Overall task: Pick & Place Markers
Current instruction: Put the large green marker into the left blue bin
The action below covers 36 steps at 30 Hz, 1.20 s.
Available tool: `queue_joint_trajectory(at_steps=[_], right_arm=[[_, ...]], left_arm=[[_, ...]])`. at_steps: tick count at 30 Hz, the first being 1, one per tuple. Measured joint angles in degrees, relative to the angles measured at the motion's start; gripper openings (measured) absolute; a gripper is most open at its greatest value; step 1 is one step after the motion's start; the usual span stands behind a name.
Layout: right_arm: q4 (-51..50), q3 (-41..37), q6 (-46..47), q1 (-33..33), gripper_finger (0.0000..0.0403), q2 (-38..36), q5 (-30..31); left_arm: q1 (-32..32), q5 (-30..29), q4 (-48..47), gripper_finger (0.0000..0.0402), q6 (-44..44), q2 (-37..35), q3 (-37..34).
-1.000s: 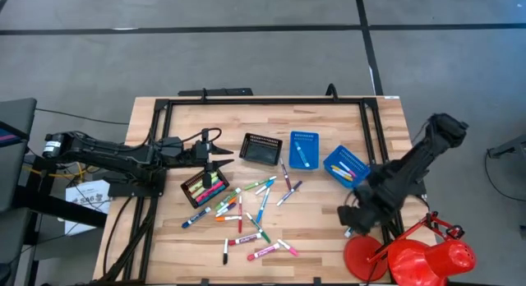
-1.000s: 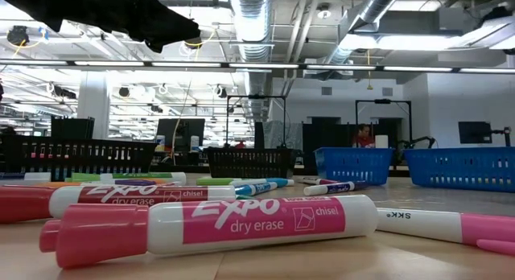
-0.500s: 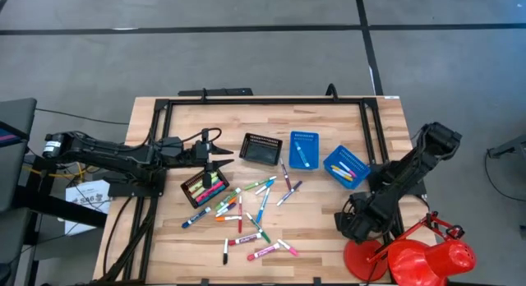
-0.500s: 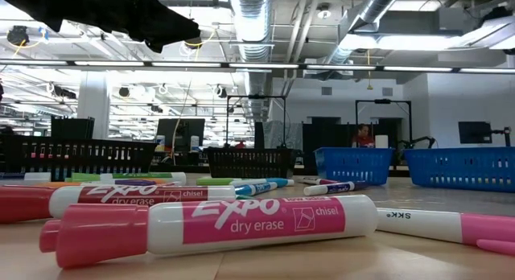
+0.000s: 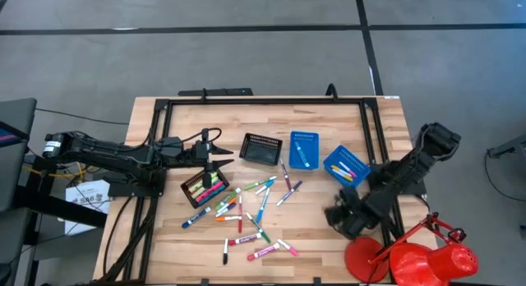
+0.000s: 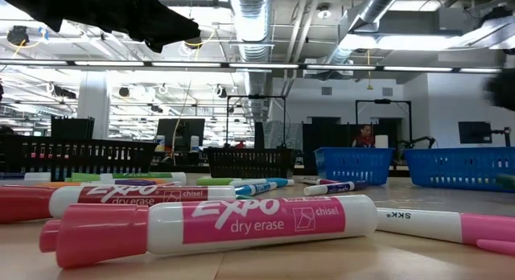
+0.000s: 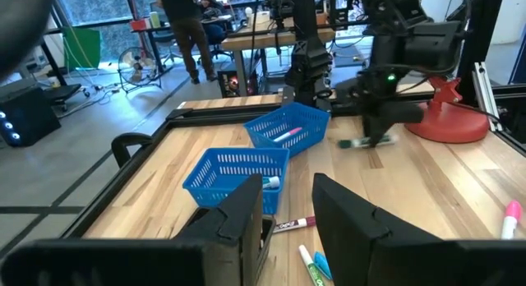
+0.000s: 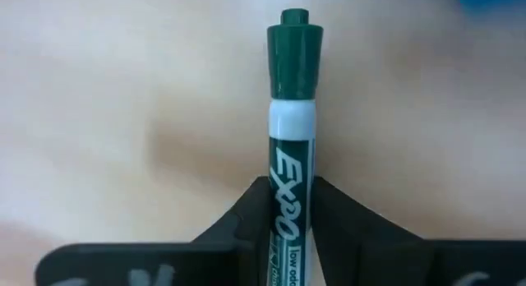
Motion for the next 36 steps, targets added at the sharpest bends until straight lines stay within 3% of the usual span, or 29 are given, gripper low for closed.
queue_joint_trajectory(at_steps=[3, 8, 11, 15, 23, 30, 36], right_arm=[[1.34, -0.07, -4.96, -2.38, 0.0061, -0.6, 9.18], [7.46, -0.02, -24.42, -10.49, 0.0064, -2.68, 25.38], [11.62, -0.02, -34.55, -16.67, 0.0064, -4.39, 29.21], [12.26, 0.02, -40.11, -26.82, 0.0066, -6.73, 32.89], [17.43, 0.04, -54.12, -43.06, 0.0067, -6.73, 26.22], [31.78, 0.07, -67.84, -49.83, 0.0068, -4.48, 14.04], [41.37, 0.13, -76.83, -53.58, 0.0068, -5.84, 14.63]], left_arm=[[0.02, 0.0, 0.02, 0.0106, 0.0, 0.0, 0.0], [0.02, 0.0, 0.11, 0.0106, 0.0, 0.0, 0.0], [0.02, 0.0, 0.22, 0.0106, 0.02, 0.02, 0.0], [0.02, 0.0, 0.24, 0.0106, 0.04, 0.0, 0.0], [0.02, 0.0, 0.22, 0.0106, 0.12, 0.0, 0.0], [0.02, 0.0, 0.22, 0.0106, 0.21, 0.0, 0.0], [0.02, 0.0, 0.22, 0.0106, 0.2, 0.01, 0.0]])
